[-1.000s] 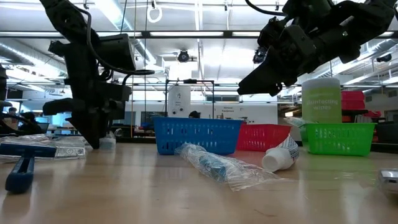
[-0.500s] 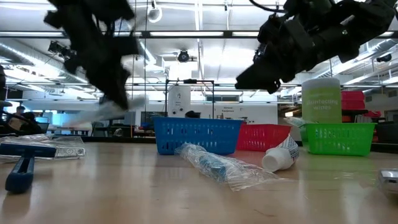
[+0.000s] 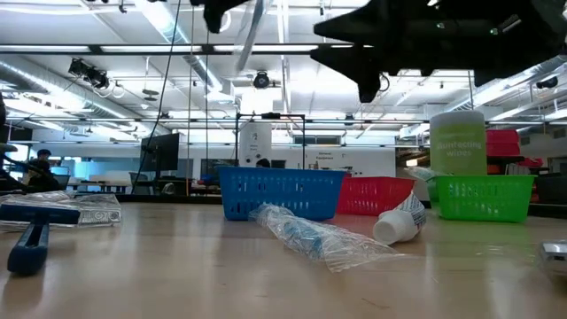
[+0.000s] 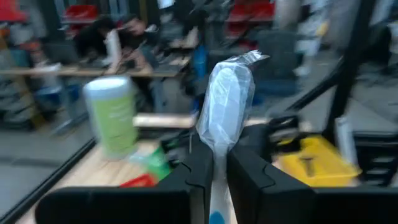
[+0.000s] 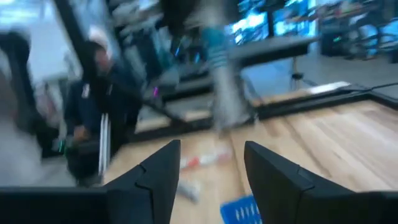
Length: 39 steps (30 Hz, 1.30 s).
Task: Pick & Place Travel size toiletries
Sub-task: Put the blue toothbrush into the green bin
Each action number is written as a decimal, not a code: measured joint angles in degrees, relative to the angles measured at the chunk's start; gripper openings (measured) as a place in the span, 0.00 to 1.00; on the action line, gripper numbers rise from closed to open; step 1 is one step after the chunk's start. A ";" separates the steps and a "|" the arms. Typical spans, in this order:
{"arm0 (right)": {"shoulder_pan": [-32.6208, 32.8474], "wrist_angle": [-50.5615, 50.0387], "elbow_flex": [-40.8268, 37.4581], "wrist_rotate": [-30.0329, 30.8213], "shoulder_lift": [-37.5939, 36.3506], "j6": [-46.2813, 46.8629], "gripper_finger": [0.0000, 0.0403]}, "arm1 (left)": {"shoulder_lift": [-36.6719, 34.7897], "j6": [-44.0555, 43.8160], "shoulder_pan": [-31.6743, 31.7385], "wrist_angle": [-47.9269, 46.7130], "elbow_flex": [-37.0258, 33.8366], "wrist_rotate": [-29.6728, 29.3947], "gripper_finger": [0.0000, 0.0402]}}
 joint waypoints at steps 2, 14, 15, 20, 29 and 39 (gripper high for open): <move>0.37 4.12 0.67 4.05 1.96 2.96 0.46 | 1.21 0.03 -0.01 2.05 -0.02 2.94 0.11; 2.47 6.64 12.55 7.42 13.47 -0.05 0.43 | 8.60 -0.21 0.04 11.36 -0.08 1.88 0.11; 2.44 6.61 13.03 7.54 13.78 -0.17 0.43 | 8.90 -0.23 0.04 11.82 -0.08 1.90 0.11; 2.31 6.57 13.78 7.95 14.06 -0.21 0.43 | 8.96 -0.35 -0.01 11.77 -0.08 2.03 0.08; 2.52 3.98 13.78 12.87 14.06 -1.89 0.40 | 8.94 -1.81 -1.11 12.45 -0.08 3.31 0.08; 1.93 6.13 13.97 8.97 14.06 -4.26 0.41 | 8.94 -0.25 -1.19 13.78 -0.08 -1.05 0.09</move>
